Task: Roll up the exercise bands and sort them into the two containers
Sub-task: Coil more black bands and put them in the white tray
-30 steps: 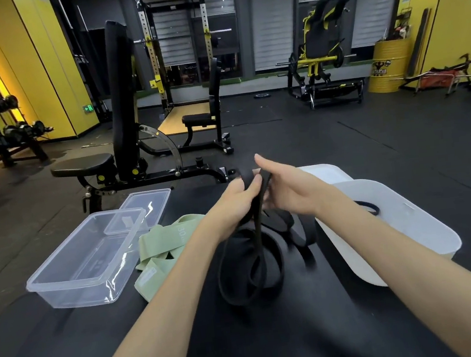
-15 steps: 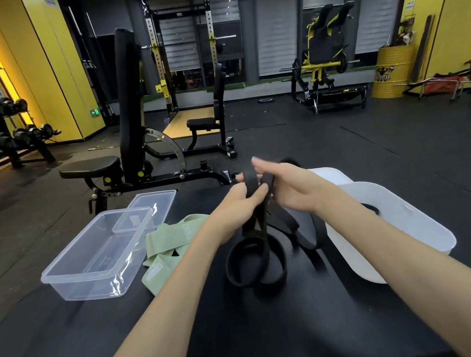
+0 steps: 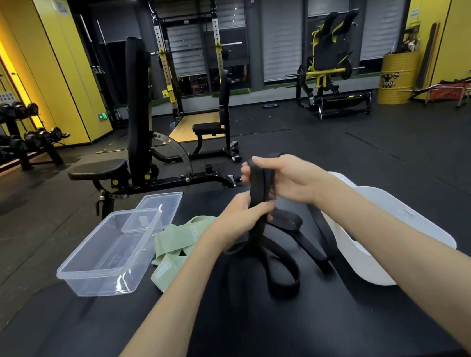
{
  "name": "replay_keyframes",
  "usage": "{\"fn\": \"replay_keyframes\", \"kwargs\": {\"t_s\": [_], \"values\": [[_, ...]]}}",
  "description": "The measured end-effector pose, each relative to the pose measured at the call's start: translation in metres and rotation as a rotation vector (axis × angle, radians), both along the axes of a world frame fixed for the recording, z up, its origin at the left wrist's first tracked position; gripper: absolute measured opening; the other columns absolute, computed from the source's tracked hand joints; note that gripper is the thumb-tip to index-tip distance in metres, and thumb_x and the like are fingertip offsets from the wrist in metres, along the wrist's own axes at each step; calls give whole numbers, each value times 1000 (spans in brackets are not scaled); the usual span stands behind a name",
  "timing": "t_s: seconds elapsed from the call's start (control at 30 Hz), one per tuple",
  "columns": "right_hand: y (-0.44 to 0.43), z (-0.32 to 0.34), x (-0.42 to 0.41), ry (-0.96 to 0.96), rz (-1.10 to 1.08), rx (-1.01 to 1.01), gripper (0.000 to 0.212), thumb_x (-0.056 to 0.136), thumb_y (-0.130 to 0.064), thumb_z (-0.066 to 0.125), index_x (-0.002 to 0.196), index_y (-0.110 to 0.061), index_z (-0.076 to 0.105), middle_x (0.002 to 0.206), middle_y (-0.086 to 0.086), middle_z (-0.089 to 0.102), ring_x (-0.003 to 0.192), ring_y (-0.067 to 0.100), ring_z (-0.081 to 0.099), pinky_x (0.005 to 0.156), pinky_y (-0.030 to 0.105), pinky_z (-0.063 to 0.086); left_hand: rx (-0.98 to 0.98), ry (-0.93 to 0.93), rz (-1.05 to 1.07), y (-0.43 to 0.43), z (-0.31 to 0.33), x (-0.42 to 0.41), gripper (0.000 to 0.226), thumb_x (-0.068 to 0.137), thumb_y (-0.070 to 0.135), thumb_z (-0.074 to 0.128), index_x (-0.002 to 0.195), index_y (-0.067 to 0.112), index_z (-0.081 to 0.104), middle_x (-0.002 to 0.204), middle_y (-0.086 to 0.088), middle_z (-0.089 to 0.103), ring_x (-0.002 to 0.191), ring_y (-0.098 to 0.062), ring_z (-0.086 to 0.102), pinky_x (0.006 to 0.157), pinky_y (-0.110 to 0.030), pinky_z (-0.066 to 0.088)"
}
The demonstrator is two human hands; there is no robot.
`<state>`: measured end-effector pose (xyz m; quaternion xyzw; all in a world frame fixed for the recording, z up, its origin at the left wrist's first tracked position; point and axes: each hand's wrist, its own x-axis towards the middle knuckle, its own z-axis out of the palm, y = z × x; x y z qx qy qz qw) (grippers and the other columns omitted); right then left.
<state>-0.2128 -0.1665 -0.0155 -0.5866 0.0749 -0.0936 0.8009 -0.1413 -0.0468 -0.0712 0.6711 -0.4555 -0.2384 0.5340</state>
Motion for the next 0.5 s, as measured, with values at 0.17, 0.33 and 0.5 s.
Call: {"fn": "replay_keyframes", "kwargs": {"t_s": [0.17,0.33,0.5], "values": [[-8,28,9,-91,-92,263,20,99,-6,38,100,-6,58,83,1,65,88,18,63,93,33,44,62,-59,-47,11,-36,6,6,89,8,62,94,12,63,93,-5,74,87,-6,66,84,-19,49],[-14,9,6,-92,-35,109,31,94,-30,54,109,-5,61,97,4,68,99,20,62,88,37,48,-73,-56,29,14,-22,6,19,99,12,46,86,12,59,72,-1,70,65,-13,66,69,-26,51],[-2,-2,2,-7,182,80,99,74,-70,56,137,4,38,111,25,49,81,31,63,69,40,53,-226,84,-65,16,13,1,18,102,14,39,95,6,54,78,-8,63,59,-11,60,60,-20,49]]}}
